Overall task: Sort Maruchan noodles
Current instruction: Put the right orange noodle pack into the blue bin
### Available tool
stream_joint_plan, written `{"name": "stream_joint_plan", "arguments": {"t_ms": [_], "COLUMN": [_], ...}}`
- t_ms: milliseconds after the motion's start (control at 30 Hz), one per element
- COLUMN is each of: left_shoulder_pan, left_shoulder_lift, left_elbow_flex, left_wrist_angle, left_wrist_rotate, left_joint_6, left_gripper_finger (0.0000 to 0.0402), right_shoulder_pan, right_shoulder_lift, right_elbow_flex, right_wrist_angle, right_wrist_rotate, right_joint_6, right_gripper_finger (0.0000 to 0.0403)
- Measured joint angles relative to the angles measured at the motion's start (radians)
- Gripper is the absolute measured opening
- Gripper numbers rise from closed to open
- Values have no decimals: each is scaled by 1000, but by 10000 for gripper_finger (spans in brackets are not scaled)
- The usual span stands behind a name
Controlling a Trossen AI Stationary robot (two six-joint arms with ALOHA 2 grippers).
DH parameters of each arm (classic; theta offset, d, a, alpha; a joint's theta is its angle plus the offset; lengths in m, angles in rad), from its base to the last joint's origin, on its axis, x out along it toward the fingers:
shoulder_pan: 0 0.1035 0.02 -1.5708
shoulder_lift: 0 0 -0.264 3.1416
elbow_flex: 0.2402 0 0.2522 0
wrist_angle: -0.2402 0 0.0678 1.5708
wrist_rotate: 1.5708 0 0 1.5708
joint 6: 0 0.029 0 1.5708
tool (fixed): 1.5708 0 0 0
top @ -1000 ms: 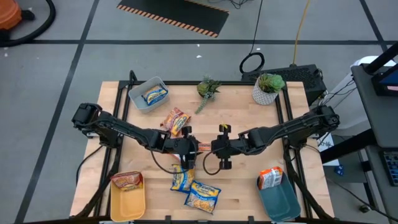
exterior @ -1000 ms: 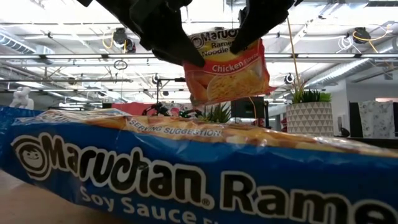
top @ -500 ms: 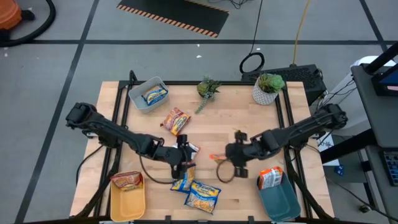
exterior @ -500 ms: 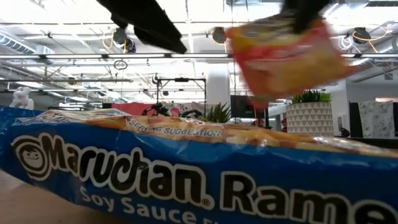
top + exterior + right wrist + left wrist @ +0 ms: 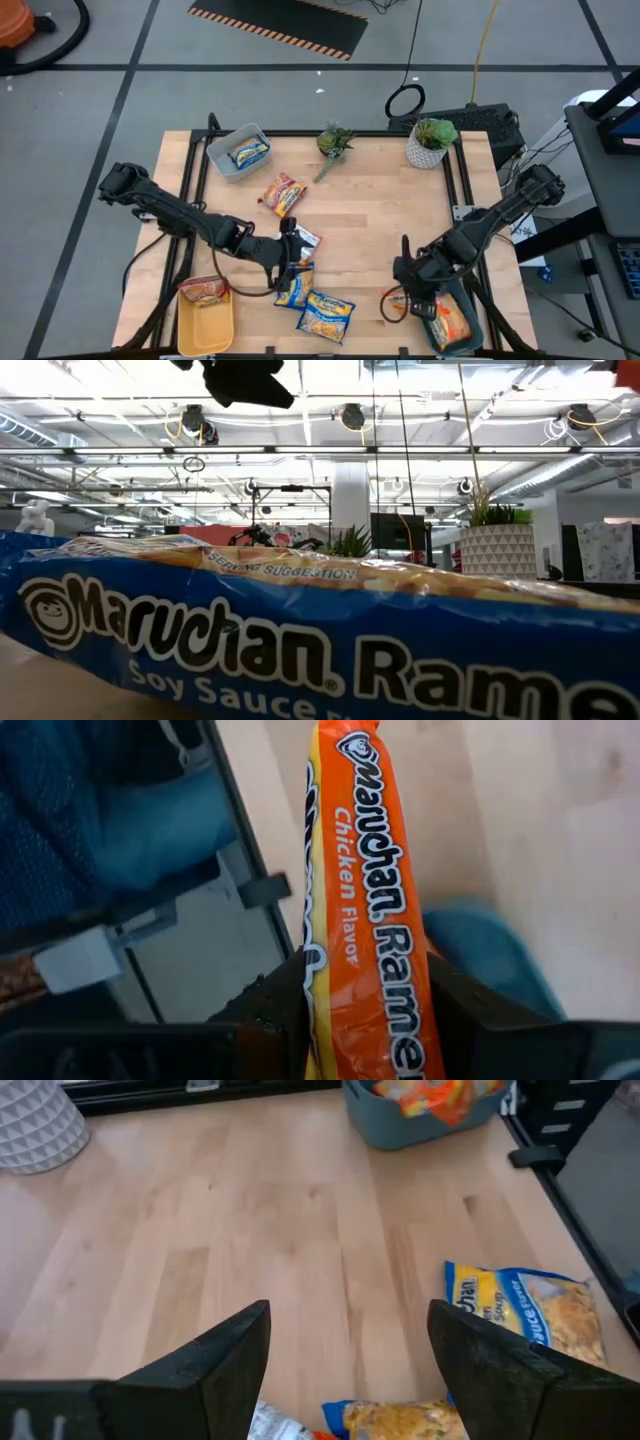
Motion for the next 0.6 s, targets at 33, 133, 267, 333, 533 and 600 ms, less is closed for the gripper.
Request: {"name": "stream_joint_plan", "arguments": {"t_ms": [33, 133, 267, 333, 533, 600], "left_shoulder_pan": [5, 17, 29, 36, 45, 46], "left_shoulder_lift": [0, 0, 0, 0, 0, 0], "left_elbow_flex": [0, 0, 0, 0, 0, 0], "left_wrist_angle": [1, 14, 14, 8, -1, -1], "left_wrist_rotate": [0, -1, -3, -3, -3, -2], "left_joint_6": [0, 0, 8, 11, 63, 68], "left_gripper_finger": [276, 276, 276, 276, 276, 276], "right_shoulder_pan": [0, -16, -47, -48, -5, 23], "right_shoulder_lift": [0, 0, 0, 0, 0, 0], "right_elbow_flex": [0, 0, 0, 1, 1, 1], "right_wrist_angle": [1, 2, -14, -40, -140, -159], "right_wrist_rotate": [-7, -13, -14, -22, -103, -131], "right_joint_6": [-9, -70, -87, -58, 90, 146], "right_gripper_finger": [120, 120, 120, 120, 120, 120]}}
